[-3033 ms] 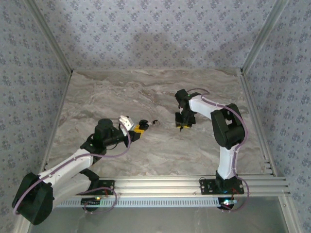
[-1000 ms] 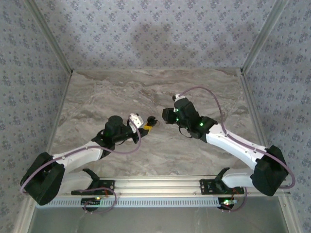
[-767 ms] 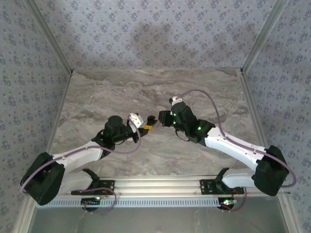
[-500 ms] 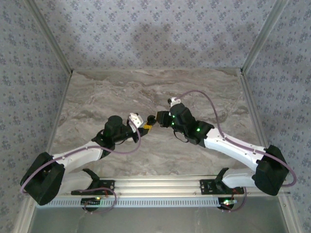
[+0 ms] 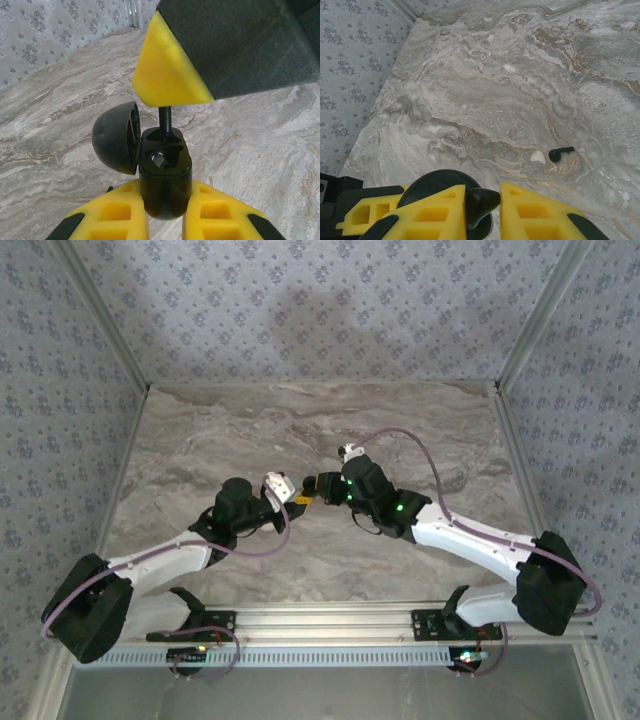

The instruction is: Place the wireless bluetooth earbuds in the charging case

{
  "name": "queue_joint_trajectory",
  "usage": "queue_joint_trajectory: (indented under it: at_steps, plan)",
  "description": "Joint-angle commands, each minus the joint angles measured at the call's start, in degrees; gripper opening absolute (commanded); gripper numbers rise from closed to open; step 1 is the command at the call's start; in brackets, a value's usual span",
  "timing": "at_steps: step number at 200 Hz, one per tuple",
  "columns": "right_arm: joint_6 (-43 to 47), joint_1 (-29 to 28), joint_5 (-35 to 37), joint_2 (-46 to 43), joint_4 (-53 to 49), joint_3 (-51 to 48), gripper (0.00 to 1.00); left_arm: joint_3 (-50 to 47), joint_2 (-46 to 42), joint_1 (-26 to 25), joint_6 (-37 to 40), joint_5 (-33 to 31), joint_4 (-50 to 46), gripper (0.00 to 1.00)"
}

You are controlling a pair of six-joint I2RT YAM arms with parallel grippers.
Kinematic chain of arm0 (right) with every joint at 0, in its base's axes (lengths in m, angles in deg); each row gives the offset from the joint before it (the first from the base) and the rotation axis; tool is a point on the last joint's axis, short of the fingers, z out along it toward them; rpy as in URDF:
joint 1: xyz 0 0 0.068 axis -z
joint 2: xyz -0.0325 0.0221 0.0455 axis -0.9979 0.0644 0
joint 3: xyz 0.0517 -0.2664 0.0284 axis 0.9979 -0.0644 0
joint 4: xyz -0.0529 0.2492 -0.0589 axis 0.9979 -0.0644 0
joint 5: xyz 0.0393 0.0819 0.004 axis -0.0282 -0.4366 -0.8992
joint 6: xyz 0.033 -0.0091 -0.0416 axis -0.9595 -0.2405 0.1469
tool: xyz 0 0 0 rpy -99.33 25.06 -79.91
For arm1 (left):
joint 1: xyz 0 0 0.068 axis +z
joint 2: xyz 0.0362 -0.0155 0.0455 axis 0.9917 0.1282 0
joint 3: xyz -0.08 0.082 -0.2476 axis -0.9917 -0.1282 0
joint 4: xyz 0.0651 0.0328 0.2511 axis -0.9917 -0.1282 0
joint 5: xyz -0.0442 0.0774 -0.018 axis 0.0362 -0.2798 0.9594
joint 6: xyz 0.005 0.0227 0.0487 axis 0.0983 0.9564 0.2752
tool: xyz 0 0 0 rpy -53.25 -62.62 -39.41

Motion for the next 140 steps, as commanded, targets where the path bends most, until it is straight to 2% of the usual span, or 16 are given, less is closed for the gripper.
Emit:
queue_joint_trajectory:
  at_steps: [1, 140]
  plan:
    - [-1.1, -0.6, -0.1, 0.4, 1.3, 0.7, 0.23, 1.5, -1.5, -0.3, -0.7, -0.7, 2.4, 0.09]
    - [-0.7, -2.5, -4.2, 2.2, 0.4, 1.3, 0.23, 0.7, -3.7, -0.3, -0.4, -2.1, 1.4, 0.09]
